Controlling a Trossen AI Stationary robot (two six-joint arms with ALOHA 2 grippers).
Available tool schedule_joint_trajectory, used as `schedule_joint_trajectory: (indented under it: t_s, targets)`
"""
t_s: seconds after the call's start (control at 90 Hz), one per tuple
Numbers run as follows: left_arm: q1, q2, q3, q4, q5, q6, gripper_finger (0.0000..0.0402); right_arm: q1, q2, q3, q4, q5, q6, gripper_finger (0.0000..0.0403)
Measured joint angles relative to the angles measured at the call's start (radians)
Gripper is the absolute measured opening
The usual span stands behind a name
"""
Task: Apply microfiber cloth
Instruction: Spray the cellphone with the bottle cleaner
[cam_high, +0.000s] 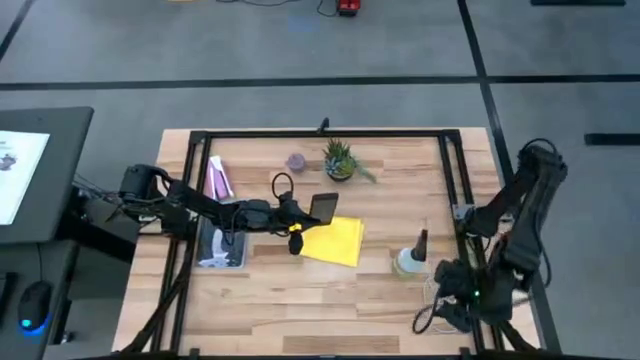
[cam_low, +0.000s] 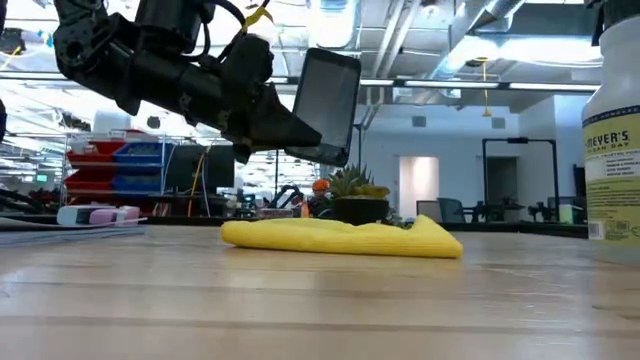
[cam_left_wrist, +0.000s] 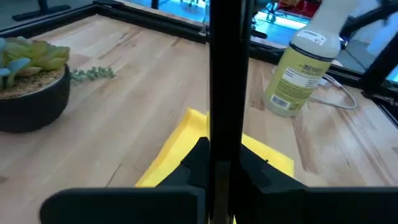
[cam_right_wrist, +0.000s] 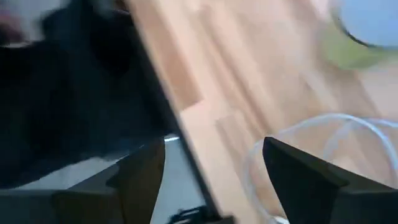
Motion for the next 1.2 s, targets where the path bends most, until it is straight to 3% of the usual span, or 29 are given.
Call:
schedule_joint_trajectory:
  t_s: [0.156, 0.333, 0.578, 0.756, 0.933, 1.2]
  targets:
    - [0.0, 0.0, 0.0, -0.003, 0.005, 0.007, 0.0009, 0.135, 0.07, 0.001, -0.152, 0.28, 0.202, 0.0261]
    - [0.0, 0.0, 0.0, -0.003, 0.009, 0.03, 0.0009, 0.216, 0.172, 0.001, -0.378, 0.43, 0.433, 0.026]
    - [0.005, 0.0, 0.0, -0.003, 0.01, 0.029, 0.0009, 0.182, 0.183, 0.001, -0.502, 0.445, 0.393, 0.026]
    - [0.007, 0.0, 0.0, -0.003, 0.01, 0.014, 0.0009, 0.167, 0.137, 0.001, -0.64, 0.449, 0.459, 0.026]
    - [0.007, 0.0, 0.0, -0.003, 0.01, 0.01, 0.0009, 0.129, 0.101, 0.001, -0.647, 0.56, 0.396, 0.026]
    - [0.007, 0.0, 0.0, -0.003, 0.01, 0.0, 0.0009, 0.025, 0.101, 0.001, -0.58, 0.577, 0.249, 0.0282]
